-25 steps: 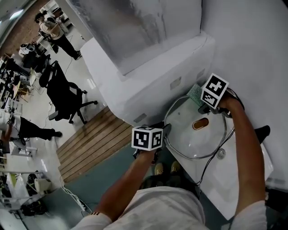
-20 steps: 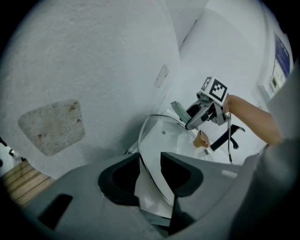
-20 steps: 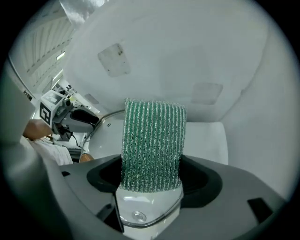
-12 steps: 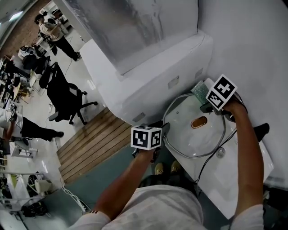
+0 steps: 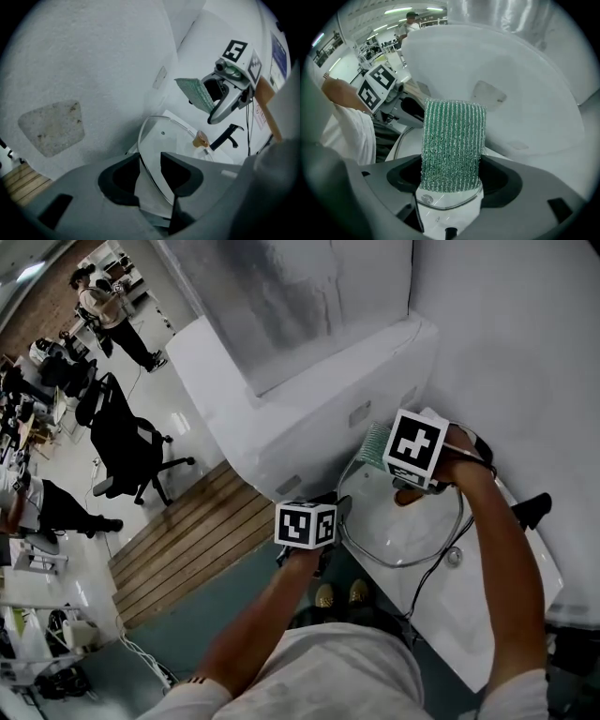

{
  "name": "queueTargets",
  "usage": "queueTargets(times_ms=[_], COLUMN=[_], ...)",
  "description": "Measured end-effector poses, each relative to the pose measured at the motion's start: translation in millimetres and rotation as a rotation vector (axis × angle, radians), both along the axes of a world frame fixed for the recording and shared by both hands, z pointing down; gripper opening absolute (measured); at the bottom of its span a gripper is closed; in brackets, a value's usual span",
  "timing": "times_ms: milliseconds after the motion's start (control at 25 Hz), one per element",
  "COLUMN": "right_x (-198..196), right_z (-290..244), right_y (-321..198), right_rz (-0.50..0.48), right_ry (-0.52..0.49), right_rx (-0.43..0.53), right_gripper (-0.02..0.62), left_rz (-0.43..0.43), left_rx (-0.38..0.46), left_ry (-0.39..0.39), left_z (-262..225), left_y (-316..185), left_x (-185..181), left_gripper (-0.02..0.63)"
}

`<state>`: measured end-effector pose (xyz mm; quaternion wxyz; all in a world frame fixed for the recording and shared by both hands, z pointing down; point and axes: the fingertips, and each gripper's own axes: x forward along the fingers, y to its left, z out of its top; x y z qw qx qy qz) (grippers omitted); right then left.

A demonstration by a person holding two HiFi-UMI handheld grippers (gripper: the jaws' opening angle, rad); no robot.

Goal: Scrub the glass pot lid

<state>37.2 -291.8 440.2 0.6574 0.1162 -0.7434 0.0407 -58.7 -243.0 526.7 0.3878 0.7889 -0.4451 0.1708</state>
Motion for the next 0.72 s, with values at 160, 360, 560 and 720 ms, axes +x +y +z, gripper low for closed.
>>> queueTargets(times_ms=[160,360,560,720], right_x=[-15,-23,-29,-33], right_z=[20,48,62,66], right_y=[19,34,43,44], right_rz=[-0.049,-0.083,-0.105,-0.114], right_ry=[0.072,0.162,0.218,0.227], right_rx=[-0.042,-0.083,-0.102,-0.091], right_gripper=[0.348,0.348,0.348,0.348], left_rz=[0.003,0.003,0.005,0.008], left_rx=[0.005,0.008,0.01,0.008], left_ry=[0.001,-0.002,-0.004,0.001], left_z=[-1,1,-1,-1], left_y=[-1,0,0,0], left_x=[-1,-2,-2,-1], left_gripper=[0.15,0.152,0.153,0.153])
